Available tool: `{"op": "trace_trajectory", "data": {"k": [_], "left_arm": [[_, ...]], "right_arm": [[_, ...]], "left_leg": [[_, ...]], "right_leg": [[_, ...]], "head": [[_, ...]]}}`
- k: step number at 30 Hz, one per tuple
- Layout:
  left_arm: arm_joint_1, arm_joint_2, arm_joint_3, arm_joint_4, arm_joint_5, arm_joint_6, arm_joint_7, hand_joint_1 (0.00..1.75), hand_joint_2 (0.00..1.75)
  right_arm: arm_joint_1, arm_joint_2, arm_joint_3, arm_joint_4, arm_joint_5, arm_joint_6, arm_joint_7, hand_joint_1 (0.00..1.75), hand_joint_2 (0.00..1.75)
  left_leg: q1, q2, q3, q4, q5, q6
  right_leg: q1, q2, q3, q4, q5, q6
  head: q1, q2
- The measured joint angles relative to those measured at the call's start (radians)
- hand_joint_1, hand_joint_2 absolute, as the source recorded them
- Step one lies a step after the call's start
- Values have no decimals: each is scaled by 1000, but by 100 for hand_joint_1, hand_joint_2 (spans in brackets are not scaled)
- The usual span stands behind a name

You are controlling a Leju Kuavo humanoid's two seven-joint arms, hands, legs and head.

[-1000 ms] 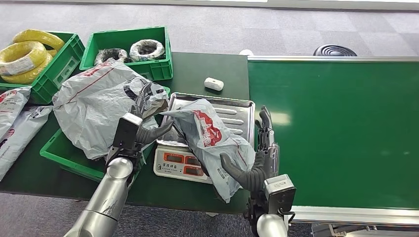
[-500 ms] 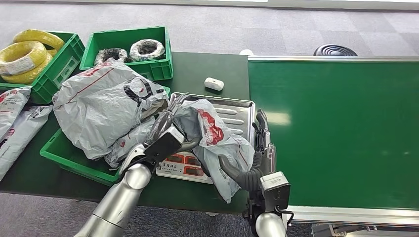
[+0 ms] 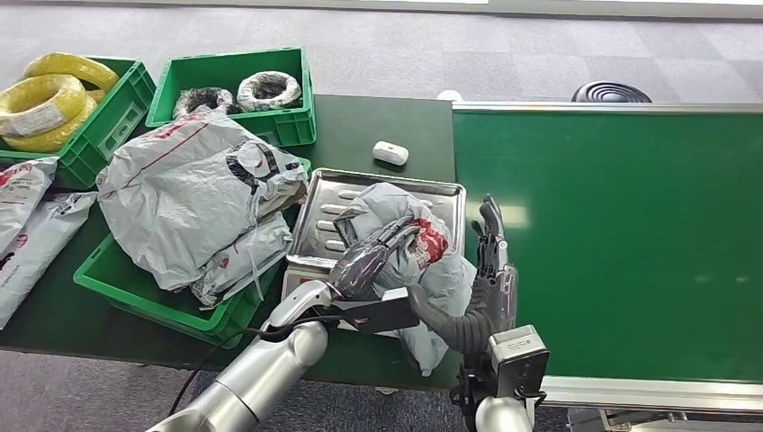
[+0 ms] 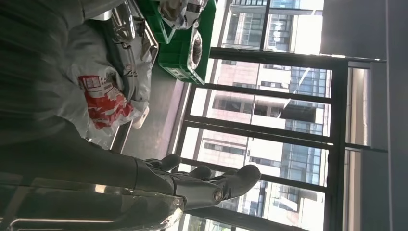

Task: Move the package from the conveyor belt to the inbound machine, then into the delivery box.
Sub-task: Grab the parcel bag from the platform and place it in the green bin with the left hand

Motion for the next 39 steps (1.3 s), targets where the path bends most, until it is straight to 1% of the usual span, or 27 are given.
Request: {"op": "trace_trajectory", "data": {"k": [3,13,21,24,26,28,30,35,39], "left_arm": [[-16,-10,-3,22,1,-9,0,171,175],[-47,-26,3,49,16,-1,-11,175,175],[-57,-27,35,47,55,-2,-19,175,175],[-54,-27,61,42,115,-4,-44,174,175],[-53,-27,96,27,203,-15,-66,174,175],[-58,-25,150,3,298,-20,-73,175,175],[-74,-17,216,-25,374,-1,-72,175,175],[-142,26,382,-85,493,86,-67,173,175],[-184,64,481,-115,549,114,-68,173,175]], "right_arm": [[3,9,-9,-24,14,7,5,0,175],[12,22,-29,-64,30,13,6,0,175],[13,22,-37,-71,29,12,-4,0,175],[16,22,-38,-70,24,11,-4,0,175],[17,22,-38,-69,19,11,-5,0,175],[18,22,-38,-65,13,11,-7,0,175],[18,22,-36,-59,7,11,-10,0,175],[18,21,-23,-33,-20,4,-26,0,175],[16,21,-10,-7,-37,-7,-29,0,175]], "left_leg": [[0,0,0,0,0,0],[0,0,0,0,0,0],[0,0,1,0,0,0],[0,0,0,0,0,0],[0,1,0,0,0,0],[0,1,0,0,0,0],[0,1,0,0,0,0],[0,1,0,0,1,-1],[0,1,-1,0,2,-2]], "right_leg": [[0,0,0,0,0,0],[0,0,1,0,0,0],[0,0,1,0,0,0],[0,0,0,0,0,0],[0,0,0,1,0,0],[0,1,0,1,0,0],[0,1,-1,2,0,0],[0,1,-2,4,0,0],[0,1,-2,4,0,0]], "head": [[0,0],[0,0],[0,0],[0,0],[0,0],[0,0],[0,0],[0,0],[0,0]]}}
